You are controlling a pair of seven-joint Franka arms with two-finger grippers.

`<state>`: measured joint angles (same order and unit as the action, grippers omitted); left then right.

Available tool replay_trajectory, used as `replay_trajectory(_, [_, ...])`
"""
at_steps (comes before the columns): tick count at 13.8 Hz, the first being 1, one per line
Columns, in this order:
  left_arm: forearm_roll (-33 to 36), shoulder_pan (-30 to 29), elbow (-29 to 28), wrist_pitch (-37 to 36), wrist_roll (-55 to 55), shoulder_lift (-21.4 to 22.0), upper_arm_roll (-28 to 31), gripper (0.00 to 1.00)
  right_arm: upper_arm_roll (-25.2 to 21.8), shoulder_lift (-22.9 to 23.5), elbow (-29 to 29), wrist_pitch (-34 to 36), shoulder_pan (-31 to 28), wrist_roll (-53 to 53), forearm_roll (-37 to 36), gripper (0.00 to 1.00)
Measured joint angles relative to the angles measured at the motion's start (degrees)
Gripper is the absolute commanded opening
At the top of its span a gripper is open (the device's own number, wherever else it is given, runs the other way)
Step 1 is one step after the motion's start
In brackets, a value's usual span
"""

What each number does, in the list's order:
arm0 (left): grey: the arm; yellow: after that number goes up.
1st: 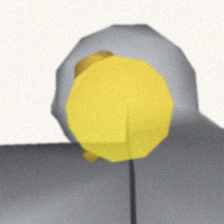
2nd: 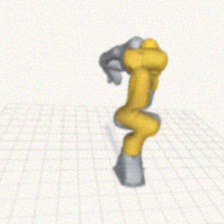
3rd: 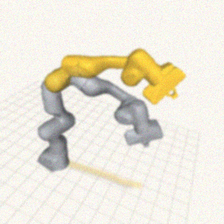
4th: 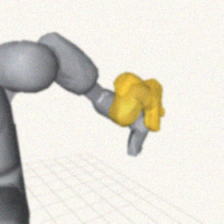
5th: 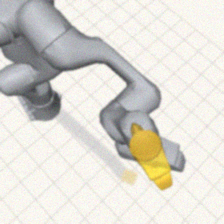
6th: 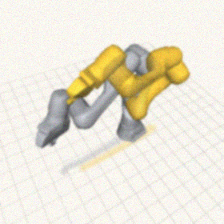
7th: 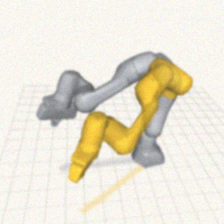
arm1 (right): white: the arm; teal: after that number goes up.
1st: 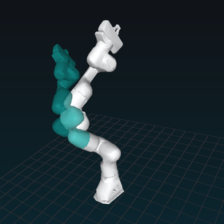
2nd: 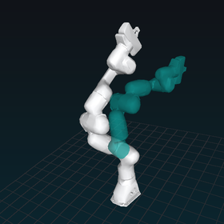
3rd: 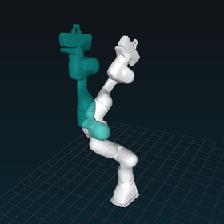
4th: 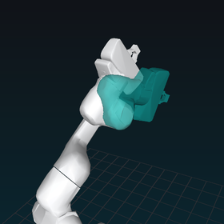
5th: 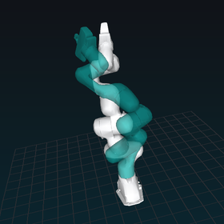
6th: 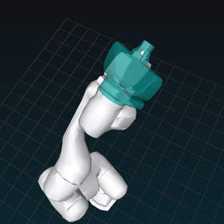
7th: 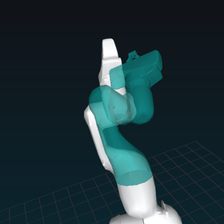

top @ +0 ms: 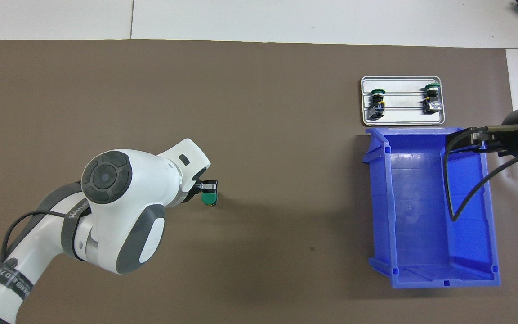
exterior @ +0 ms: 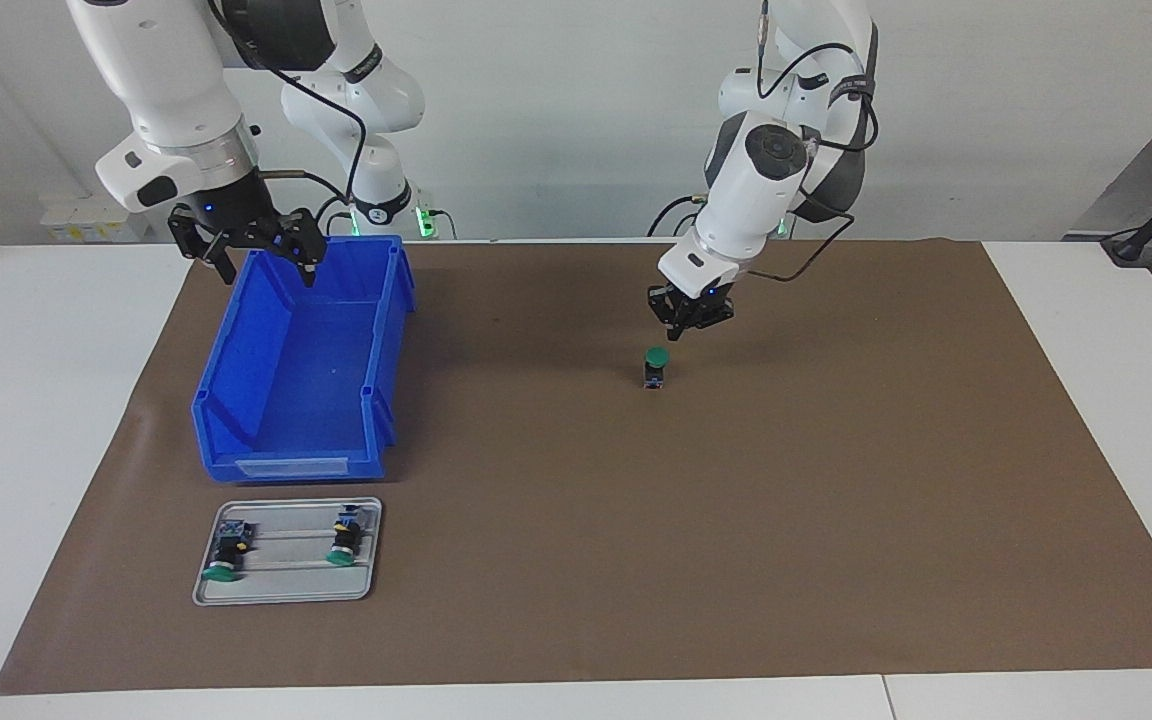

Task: Place and press button with both arms

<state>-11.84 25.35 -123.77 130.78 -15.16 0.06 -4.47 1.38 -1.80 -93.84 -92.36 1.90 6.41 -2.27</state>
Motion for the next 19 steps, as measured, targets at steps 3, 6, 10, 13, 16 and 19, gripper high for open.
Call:
replay_trajectory(3, [0.0,0.0,-1.4,2.2,0.0,0.0,0.0,0.00,-0.1,0.0,0.0,0.0,-0.1,0.1,0.0,1.00])
replay_trajectory(6, [0.0,0.0,-2.1,4.0,0.0,0.0,0.0,0.00,-0.2,0.0,0.0,0.0,-0.8,0.1,0.0,1.00])
replay_trajectory(10, [0.0,0.9,-4.3,6.9,-0.1,-0.3,0.0,0.00,-0.2,0.0,0.0,0.0,-0.9,0.1,0.0,1.00])
replay_trajectory(13, [0.0,1.8,-6.2,10.0,-0.5,-1.3,0.0,0.00,-0.2,0.0,0.0,0.0,-0.9,0.1,0.0,1.00])
replay_trajectory(16, [0.0,1.9,-6.8,11.7,-0.5,-1.4,0.1,0.00,-0.2,0.0,0.0,0.0,-0.9,0.1,0.0,1.00])
replay_trajectory(19, [0.0,1.9,-7.1,13.1,-0.5,-1.4,0.1,0.00,-0.2,0.0,0.0,0.0,-0.9,0.1,0.0,1.00])
